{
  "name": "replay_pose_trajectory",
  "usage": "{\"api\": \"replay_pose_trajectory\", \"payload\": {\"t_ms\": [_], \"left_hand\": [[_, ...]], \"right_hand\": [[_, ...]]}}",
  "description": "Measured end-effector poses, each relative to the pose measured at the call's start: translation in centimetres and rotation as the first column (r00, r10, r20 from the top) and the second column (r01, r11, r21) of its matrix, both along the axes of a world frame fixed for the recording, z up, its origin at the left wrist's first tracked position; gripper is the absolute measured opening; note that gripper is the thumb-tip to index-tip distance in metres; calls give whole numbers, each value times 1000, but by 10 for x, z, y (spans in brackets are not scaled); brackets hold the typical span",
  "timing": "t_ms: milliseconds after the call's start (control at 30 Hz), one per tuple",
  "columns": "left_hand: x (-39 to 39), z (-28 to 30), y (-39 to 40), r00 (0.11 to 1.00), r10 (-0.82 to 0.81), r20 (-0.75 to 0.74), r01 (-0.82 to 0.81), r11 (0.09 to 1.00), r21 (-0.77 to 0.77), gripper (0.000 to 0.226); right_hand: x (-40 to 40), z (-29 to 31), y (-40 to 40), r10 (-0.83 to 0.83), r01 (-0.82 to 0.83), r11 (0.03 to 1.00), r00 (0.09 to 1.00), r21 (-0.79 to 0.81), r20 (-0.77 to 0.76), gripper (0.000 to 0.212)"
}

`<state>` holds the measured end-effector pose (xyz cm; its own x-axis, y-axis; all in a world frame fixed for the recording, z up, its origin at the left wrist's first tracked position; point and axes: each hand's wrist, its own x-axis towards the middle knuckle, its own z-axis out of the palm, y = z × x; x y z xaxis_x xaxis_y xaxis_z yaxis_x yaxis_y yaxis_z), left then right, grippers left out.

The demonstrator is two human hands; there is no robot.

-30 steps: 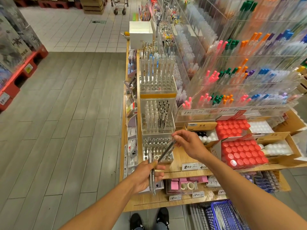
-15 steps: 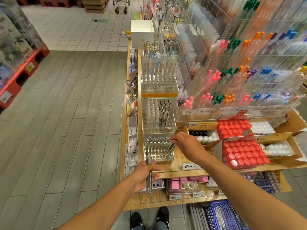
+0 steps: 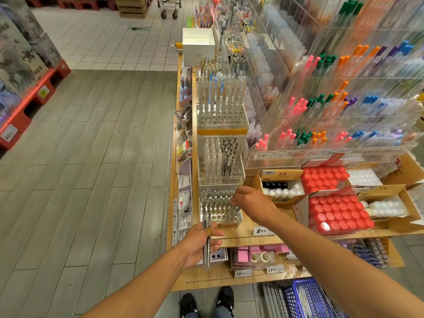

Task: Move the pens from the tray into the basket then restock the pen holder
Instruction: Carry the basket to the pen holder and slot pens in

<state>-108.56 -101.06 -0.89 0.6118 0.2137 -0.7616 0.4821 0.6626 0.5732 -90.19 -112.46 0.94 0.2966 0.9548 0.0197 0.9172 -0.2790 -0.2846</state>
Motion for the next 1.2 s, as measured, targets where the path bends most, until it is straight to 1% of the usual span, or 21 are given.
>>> {"api": "replay_pose_trajectory", "payload": {"t_ms": [100,200,333,367,433,500,533,600,667,700,767,833,867,933,1000,1033,1100,1200], "left_hand": [[-1,3,1,1000,-3,24,3,1000,-11,24],[-1,7,2,998,-23,54,24,999,-21,24],[1,12,0,995,-41,93,47,997,-57,26],[2,13,-1,994,-43,105,50,997,-62,27],[3,14,-1,991,-46,127,55,996,-66,28],[4,14,-1,988,-50,149,60,996,-66,27],[5,14,-1,986,-54,160,65,996,-65,26],[6,13,-1,982,-65,178,78,995,-63,24],[7,12,-2,978,-79,194,92,994,-58,25],[8,12,-3,976,-85,199,98,994,-54,25],[11,11,-5,977,-89,195,98,994,-38,26],[13,9,-7,980,-87,179,89,996,-3,25],[13,9,-7,982,-90,167,88,996,20,25],[14,6,-7,987,-80,137,72,995,62,25],[13,1,-4,994,-44,97,33,994,108,27],[12,-2,-3,997,-32,67,22,990,143,28],[10,-10,1,999,-37,-6,38,973,228,27],[6,-20,5,996,-50,-80,74,943,325,24]], "right_hand": [[-3,-8,-1,-9,11,998,999,-62,37,23],[-7,-12,0,-104,105,994,994,-29,12,22],[-9,-13,5,-91,94,992,995,-87,38,21],[-10,-11,6,-103,106,991,994,-87,39,21],[-13,-9,5,-145,145,989,989,-22,39,20],[-19,-4,3,-204,205,978,978,47,-33,19],[-21,-1,3,-230,237,970,967,54,-112,19],[-26,5,4,-264,273,962,910,-17,-320,22],[-30,9,6,-299,274,954,817,-125,-493,26],[-32,10,7,-324,283,945,758,-162,-567,25],[-33,9,6,-369,323,924,610,-204,-701,18],[-30,11,4,-389,342,908,478,-242,-788,9],[-28,12,3,-396,341,904,437,-259,-808,6],[-23,17,0,-400,347,898,394,-269,-827,4],[-16,23,-2,-384,388,893,400,-226,-832,5],[-13,27,-4,-372,418,889,423,-187,-826,6],[-7,32,-6,-349,462,882,512,-92,-784,6],[-4,33,-8,-339,463,886,678,21,-652,6]]}}
